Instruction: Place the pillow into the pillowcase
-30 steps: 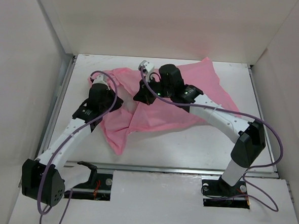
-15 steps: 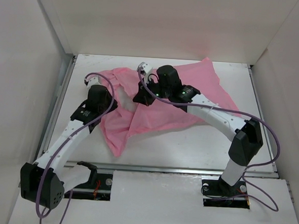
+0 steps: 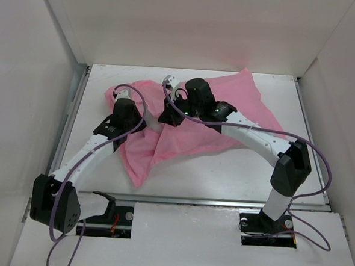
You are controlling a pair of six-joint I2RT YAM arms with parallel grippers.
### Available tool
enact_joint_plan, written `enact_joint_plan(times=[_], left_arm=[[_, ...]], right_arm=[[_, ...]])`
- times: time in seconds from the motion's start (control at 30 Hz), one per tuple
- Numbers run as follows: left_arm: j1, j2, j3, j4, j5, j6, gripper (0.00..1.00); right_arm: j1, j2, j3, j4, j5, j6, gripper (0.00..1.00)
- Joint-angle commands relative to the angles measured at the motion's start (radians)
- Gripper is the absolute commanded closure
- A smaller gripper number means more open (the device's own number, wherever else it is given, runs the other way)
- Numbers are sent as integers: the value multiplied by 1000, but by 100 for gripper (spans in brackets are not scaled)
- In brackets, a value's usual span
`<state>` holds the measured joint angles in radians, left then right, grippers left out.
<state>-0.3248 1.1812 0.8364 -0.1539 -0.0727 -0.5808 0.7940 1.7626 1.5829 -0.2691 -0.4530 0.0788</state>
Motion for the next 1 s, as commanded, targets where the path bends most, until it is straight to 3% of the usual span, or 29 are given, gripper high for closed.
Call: enact_joint_plan(times=[0.0, 0.13, 0.33, 0.5, 0.57, 0.83, 0.93, 0.97], left_arm=[[-14, 17, 56, 34, -2, 36, 100], [-34, 26, 124, -24, -27, 55, 100], [-65, -115, 197, -119, -68, 73, 100], [-74, -161, 198, -134, -7, 84, 100], [-74, -161, 170, -58, 57, 105, 100], [-102, 116, 171, 103, 270, 136, 100], [-129, 192, 193, 163, 309, 136, 73], [-138, 224, 204, 163, 309, 136, 34]], right_arm=[[11, -2, 38, 10, -16, -4, 100], [11, -2, 38, 10, -7, -4, 100], [11, -12, 38, 10, -7, -4, 100], [11, -22, 38, 10, 11, -4, 100], [11, -22, 38, 10, 11, -4, 100], [11, -55, 72, 31, 18, 26, 100], [11, -64, 97, 31, -7, 26, 100], [11, -64, 97, 21, -7, 26, 100]])
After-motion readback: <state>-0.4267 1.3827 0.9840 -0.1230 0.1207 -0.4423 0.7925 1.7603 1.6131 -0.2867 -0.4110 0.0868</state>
